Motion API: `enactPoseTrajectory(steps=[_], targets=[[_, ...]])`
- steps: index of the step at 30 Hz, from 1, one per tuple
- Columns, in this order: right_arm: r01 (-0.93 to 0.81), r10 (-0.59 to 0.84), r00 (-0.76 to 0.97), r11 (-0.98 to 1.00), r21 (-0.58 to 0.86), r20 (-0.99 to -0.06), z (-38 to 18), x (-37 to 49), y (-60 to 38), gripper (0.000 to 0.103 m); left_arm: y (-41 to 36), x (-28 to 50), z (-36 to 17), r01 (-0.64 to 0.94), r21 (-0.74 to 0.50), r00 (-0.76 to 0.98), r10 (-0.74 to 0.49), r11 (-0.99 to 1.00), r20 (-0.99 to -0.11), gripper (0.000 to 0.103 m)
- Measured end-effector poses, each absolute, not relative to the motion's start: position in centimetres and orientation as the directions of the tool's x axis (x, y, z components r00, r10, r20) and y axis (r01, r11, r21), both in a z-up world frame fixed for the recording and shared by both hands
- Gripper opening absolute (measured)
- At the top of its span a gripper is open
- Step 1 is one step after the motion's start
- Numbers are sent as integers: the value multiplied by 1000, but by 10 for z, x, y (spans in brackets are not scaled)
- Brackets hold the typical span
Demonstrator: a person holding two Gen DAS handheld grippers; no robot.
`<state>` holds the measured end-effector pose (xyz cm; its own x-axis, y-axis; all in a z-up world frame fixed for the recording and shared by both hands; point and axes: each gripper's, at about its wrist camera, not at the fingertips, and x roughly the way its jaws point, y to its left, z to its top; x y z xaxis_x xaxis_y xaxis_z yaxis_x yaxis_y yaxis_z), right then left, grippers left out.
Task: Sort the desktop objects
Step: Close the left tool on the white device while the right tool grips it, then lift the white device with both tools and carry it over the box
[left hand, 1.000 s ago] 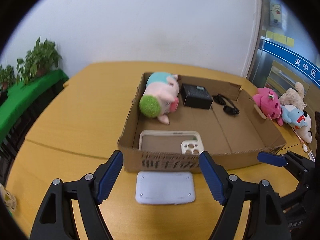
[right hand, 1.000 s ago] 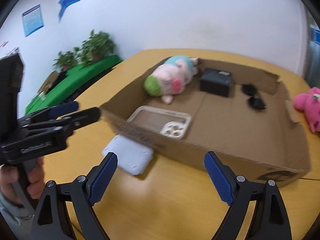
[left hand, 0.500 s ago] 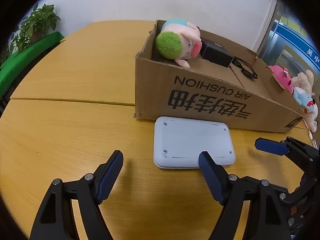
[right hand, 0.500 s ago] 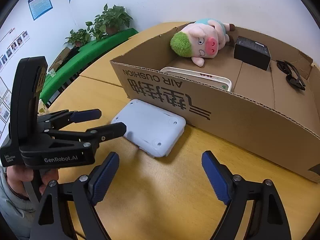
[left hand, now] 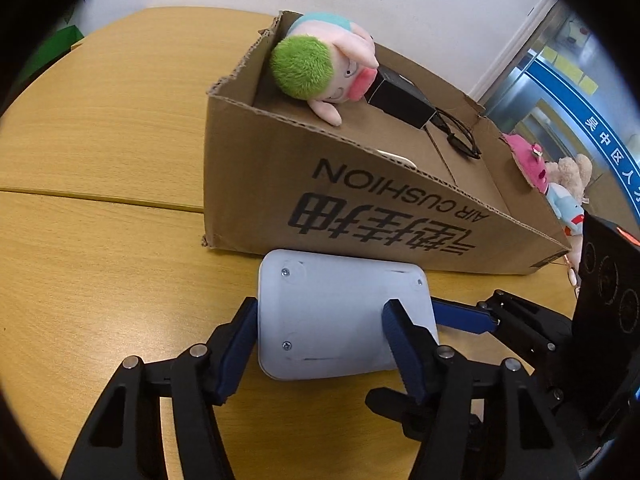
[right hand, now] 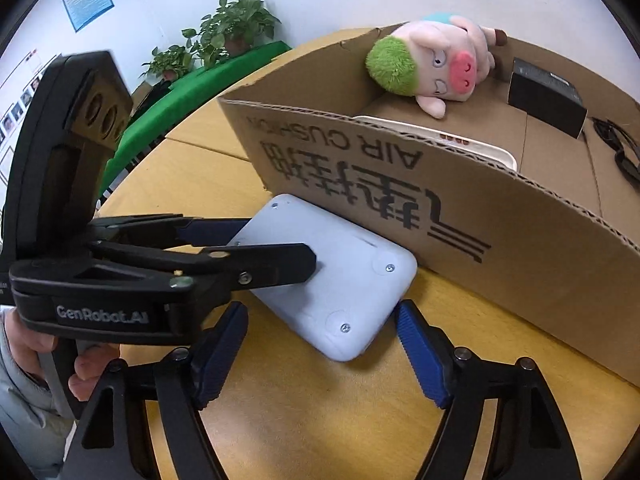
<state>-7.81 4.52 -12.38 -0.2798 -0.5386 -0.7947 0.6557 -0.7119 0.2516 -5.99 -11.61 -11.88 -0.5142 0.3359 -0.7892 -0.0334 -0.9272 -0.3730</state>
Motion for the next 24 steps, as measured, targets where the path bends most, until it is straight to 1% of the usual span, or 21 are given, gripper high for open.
enactPoseTrajectory(steps=[5, 8, 11, 14, 16, 17, 19, 21, 24], targets=[[655, -541, -260, -707, 265, -799, -124, -60, 64, 75, -95, -51, -118, -78, -371, -470, 362, -925, -805, 62], [697, -519, -285, -689, 197, -806, -122, -36, 85, 74, -79, -43, -119, -115, -378, -436, 389, -919, -812, 62], [701, -484, -318, -699, 142, -815, -124, -26, 96, 74, -71, -43, -119, -104, -367, -445, 374, -924, -814, 64], [693, -463, -338, -711, 116, -819, -130, -29, 95, 67, -63, -46, -119, -118, -362, -432, 376, -925, -820, 64], [678, -429, -383, -732, 67, -818, -133, -33, 92, 66, -62, -46, -118, -112, -361, -423, 373, -926, -826, 63], [680, -433, -383, -730, 68, -816, -133, -34, 91, 66, -63, -45, -118, -103, -364, -423, 372, -926, -826, 62], [683, -436, -390, -728, 62, -811, -134, -30, 92, 65, -70, -42, -117, -83, -384, -426, 381, -920, -820, 53], [677, -437, -401, -733, 60, -805, -134, -29, 94, 62, -68, -37, -113, -81, -373, -436, 370, -924, -820, 49], [666, -453, -416, -742, 75, -788, -128, -29, 100, 60, -60, -32, -101, -96, -339, -458, 344, -936, -820, 47]])
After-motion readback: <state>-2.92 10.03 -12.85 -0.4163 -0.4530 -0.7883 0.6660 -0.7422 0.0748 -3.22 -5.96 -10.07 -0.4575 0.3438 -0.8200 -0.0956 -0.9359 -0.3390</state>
